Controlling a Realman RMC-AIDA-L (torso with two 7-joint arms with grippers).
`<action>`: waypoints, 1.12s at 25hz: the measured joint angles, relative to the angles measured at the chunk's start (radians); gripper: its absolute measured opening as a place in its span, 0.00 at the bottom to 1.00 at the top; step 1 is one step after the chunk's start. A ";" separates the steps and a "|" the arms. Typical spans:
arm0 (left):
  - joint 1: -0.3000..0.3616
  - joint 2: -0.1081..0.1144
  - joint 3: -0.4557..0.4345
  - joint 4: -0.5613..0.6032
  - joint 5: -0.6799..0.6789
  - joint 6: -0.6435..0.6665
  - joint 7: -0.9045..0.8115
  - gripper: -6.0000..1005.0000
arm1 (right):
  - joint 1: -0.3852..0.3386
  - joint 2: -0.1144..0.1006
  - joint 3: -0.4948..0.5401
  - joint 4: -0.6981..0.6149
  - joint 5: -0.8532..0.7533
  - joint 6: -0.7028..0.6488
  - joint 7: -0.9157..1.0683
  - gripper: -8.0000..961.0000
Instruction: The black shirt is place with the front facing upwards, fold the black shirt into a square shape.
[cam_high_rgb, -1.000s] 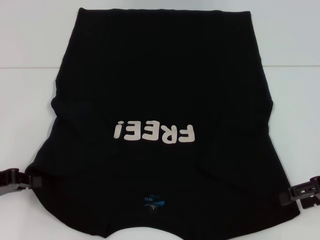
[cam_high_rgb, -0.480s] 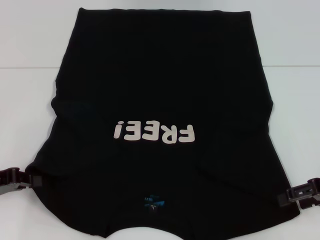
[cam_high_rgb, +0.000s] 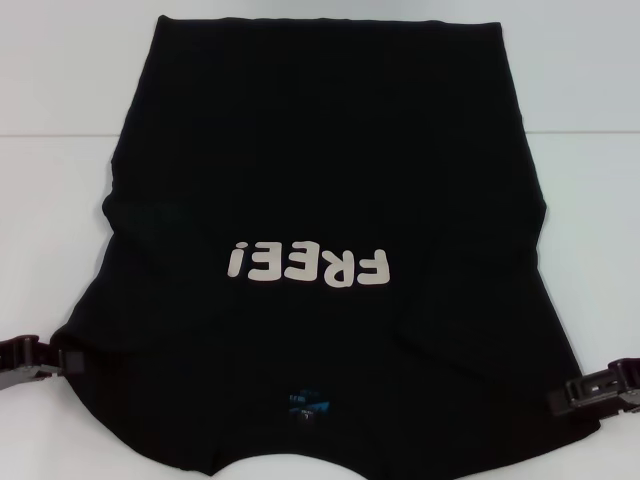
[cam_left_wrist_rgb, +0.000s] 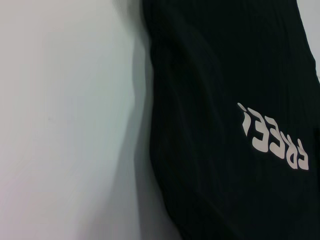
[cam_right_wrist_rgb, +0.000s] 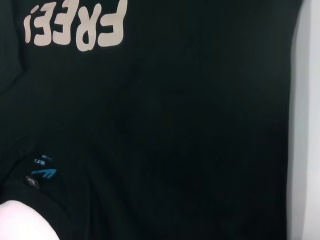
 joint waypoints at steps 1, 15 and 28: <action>0.000 0.000 0.000 0.000 0.000 0.000 0.000 0.02 | 0.000 0.001 -0.002 0.000 0.000 0.000 0.000 0.96; 0.000 -0.002 0.000 0.000 0.000 0.000 0.000 0.02 | 0.011 0.018 0.001 0.002 0.030 -0.010 -0.016 0.96; 0.000 -0.003 0.000 -0.002 0.000 0.005 0.001 0.02 | -0.008 0.001 0.000 0.018 0.022 -0.002 -0.020 0.96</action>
